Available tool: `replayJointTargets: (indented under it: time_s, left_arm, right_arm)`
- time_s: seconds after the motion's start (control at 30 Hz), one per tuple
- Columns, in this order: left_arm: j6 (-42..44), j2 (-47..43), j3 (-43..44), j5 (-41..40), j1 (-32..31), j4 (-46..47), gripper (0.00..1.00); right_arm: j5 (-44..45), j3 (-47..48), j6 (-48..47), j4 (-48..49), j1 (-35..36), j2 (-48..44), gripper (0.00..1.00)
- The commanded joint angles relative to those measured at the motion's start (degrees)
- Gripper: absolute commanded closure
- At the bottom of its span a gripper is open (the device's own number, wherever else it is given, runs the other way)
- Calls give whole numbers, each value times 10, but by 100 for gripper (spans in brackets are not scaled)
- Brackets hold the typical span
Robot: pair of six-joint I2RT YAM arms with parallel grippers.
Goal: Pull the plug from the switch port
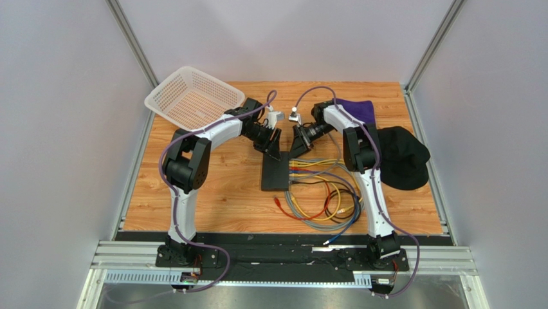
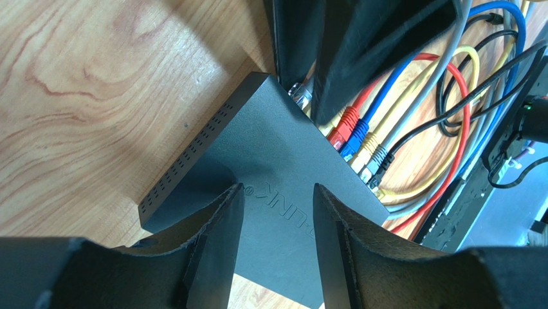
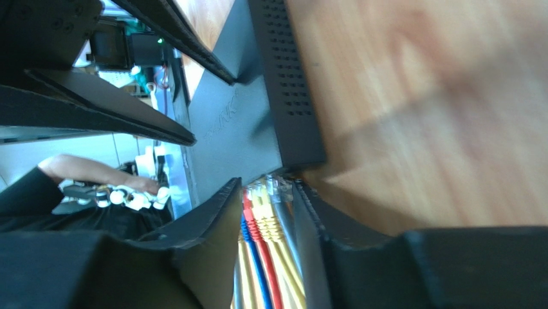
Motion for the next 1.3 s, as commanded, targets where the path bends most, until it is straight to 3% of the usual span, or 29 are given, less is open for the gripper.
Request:
replayJointTargets:
  time_s: [0.0, 0.3, 0.53, 0.7, 1.0, 1.27]
  left_arm:
    - [26, 39, -11, -50, -8, -21, 45]
    - [30, 44, -4, -43, -8, -21, 44]
    - [29, 43, -5, -41, -8, -21, 44]
    - [32, 44, -5, -41, -8, -21, 44]
    - [37, 46, -3, -37, -8, -24, 43]
    - [41, 46, 0, -40, -10, -27, 45]
  right_arm:
    - [-1, 23, -46, -72, 15, 20, 55]
    - [-9, 34, -65, -101, 22, 38, 73]
    - [-20, 38, -70, -113, 17, 43, 69]
    - [-33, 50, -77, -127, 11, 53, 85]
    - [-49, 46, -80, -129, -2, 54, 99]
    - [-7, 27, -74, -151, -25, 50, 100]
